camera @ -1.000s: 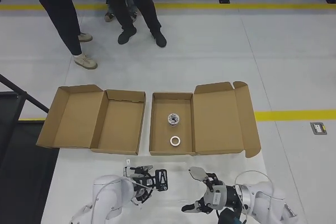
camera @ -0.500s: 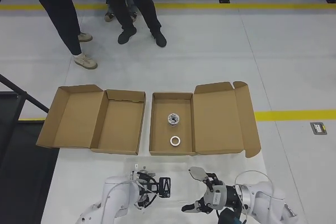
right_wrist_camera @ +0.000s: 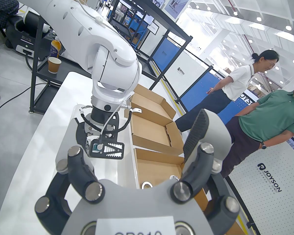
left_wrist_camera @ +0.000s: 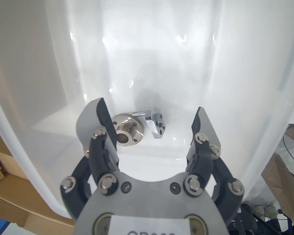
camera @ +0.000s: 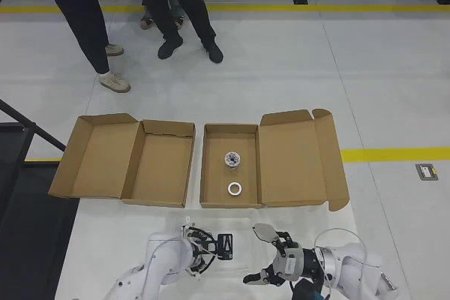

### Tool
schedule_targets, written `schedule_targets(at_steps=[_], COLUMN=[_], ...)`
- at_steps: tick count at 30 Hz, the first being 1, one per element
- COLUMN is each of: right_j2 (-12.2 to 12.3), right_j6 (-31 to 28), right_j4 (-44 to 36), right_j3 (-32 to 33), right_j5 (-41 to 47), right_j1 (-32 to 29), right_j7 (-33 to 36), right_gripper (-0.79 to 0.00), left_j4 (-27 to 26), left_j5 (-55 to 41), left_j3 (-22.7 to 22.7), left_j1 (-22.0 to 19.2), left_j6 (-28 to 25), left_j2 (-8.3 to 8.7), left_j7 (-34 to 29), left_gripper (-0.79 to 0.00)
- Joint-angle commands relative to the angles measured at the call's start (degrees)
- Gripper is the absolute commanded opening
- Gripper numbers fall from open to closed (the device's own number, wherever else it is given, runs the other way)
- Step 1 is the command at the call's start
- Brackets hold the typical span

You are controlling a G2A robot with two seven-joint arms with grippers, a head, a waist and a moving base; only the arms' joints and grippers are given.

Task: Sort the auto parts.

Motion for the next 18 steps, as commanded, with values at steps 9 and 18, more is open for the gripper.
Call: schedule_targets(at_steps=[9, 18], right_j2=[0.0, 0.0], right_j6=[0.0, 0.0], right_j4=[0.0, 0.0], right_j3=[0.0, 0.0], right_j5=[0.0, 0.0], right_j1=[0.0, 0.0], right_j7=[0.0, 0.0], right_gripper=[0.0, 0.0], left_j4=[0.1, 1.2], left_j5=[-1.4, -3.1], left_j3=[0.3, 1.4], left_j1=[-0.2, -0.7], left_j6=[2.0, 3.3], left_j2=[0.27, 0.85], left_j7=[-1.9, -3.3], left_gripper=[-0.289, -0.422])
